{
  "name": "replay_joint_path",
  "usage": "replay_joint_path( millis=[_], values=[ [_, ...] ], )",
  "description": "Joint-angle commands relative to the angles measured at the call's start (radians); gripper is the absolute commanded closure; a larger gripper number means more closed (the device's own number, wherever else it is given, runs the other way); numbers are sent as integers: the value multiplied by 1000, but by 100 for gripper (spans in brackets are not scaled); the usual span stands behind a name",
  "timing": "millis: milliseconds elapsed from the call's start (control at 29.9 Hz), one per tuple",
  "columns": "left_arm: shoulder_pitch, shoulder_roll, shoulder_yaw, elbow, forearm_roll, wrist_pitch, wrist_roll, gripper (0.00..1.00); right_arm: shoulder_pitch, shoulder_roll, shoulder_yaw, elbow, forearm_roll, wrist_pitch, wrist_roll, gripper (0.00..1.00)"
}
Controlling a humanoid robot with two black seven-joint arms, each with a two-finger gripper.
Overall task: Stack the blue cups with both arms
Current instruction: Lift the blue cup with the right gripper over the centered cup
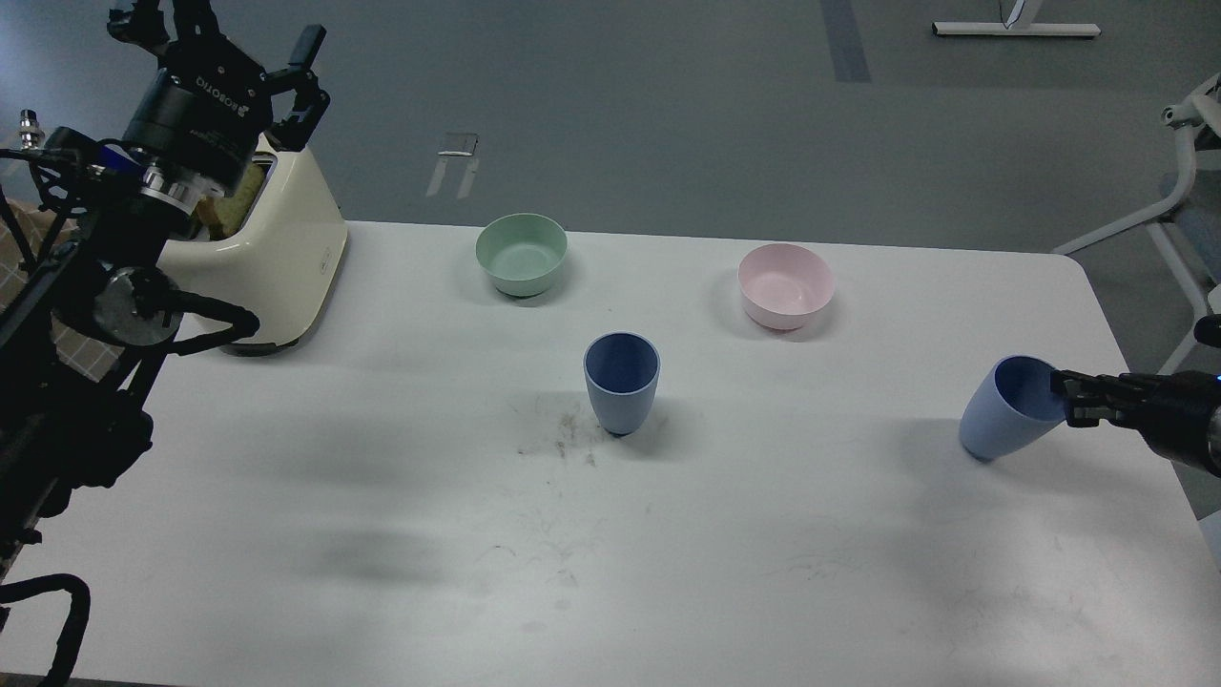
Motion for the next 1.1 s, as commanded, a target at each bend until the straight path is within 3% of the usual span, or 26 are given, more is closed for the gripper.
replay_joint_path(
  millis=[0, 100, 234, 334, 401, 468, 568, 702, 1069],
  values=[
    [-2, 2, -1, 0, 0, 11, 0, 2, 23, 5, 55, 27, 11, 0, 4, 100],
    [-2, 3, -1, -1, 0, 11, 5, 2, 37, 4, 91, 44, 16, 0, 10, 100],
    [-2, 46, -1, -9, 0, 8, 10, 2, 66, 4, 163, 109, 16, 0, 59, 100],
    [0, 100, -2, -9, -9, 4, 8, 2, 126, 7, 168, 149, 16, 0, 60, 100],
    [1, 127, -4, -9, -11, 0, 8, 2, 209, 59, 148, 145, 16, 0, 60, 100],
    [6, 137, -10, -9, -12, -4, 3, 2, 305, 216, 106, 124, 7, 0, 53, 100],
    [6, 134, -29, -6, -14, -6, 3, 2, 361, 321, 79, 93, 4, 0, 47, 100],
    [6, 124, -30, -3, -14, -6, 6, 2, 462, 496, -48, 59, -1, 0, 1, 100],
    [6, 123, -18, -5, -12, -4, 8, 2, 572, 521, -389, 65, -1, 0, -6, 100]
  ],
)
